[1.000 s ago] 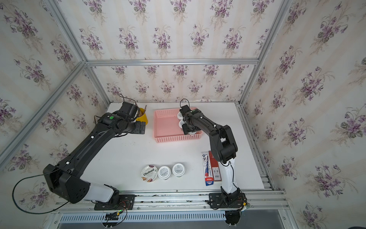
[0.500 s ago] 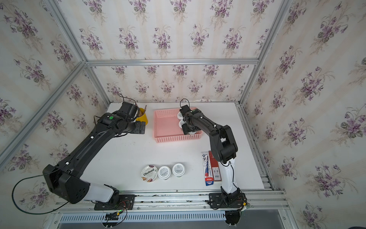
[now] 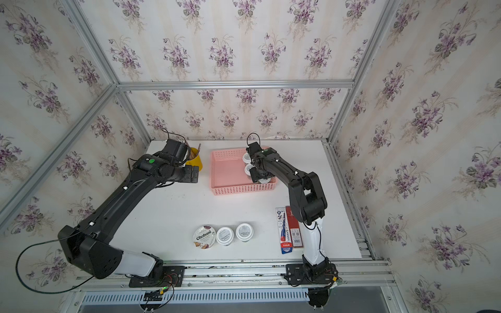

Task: Put the yogurt in the basket
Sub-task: Place the yogurt in the basket.

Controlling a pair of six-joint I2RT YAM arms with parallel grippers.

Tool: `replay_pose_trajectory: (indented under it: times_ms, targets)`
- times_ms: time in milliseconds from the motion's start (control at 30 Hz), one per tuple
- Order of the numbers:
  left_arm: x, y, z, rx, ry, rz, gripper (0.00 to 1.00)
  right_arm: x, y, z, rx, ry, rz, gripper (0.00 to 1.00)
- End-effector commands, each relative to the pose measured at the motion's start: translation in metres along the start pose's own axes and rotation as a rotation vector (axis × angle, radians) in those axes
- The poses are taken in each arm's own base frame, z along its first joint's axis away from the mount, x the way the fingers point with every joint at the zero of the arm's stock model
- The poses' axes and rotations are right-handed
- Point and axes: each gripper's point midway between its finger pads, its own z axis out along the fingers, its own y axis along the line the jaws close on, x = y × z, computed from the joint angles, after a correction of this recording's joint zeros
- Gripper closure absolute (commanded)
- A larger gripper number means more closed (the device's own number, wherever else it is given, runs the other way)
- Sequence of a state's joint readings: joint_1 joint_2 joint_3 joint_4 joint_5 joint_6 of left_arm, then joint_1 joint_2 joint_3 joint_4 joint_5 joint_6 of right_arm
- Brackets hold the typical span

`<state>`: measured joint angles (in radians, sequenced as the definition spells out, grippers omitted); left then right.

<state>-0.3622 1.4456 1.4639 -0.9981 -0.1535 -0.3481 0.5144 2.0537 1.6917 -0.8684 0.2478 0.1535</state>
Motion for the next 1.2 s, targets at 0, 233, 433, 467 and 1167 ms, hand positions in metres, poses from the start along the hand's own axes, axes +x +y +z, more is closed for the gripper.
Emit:
replay_pose_trajectory:
  times_ms: [0,233,433,467,1167]
  targets:
    - [-0.002,0.000,-0.001,0.001,-0.012,-0.003,0.01,0.002,-0.005,-0.003,0.025,0.002,0.000,0.20]
    - [-0.002,0.000,-0.002,0.003,-0.015,-0.003,0.01,0.001,-0.002,-0.004,0.012,-0.007,0.000,0.23]
    - [-0.001,0.001,-0.002,0.002,-0.014,-0.005,0.01,0.001,0.005,-0.004,-0.013,-0.014,-0.004,0.25]
    - [-0.001,0.000,-0.002,0.003,-0.014,-0.004,0.01,0.000,0.005,-0.005,-0.013,-0.017,-0.004,0.25]
    - [0.000,0.001,0.001,-0.003,-0.007,-0.004,0.01,-0.007,0.008,-0.016,-0.037,-0.065,0.006,0.22]
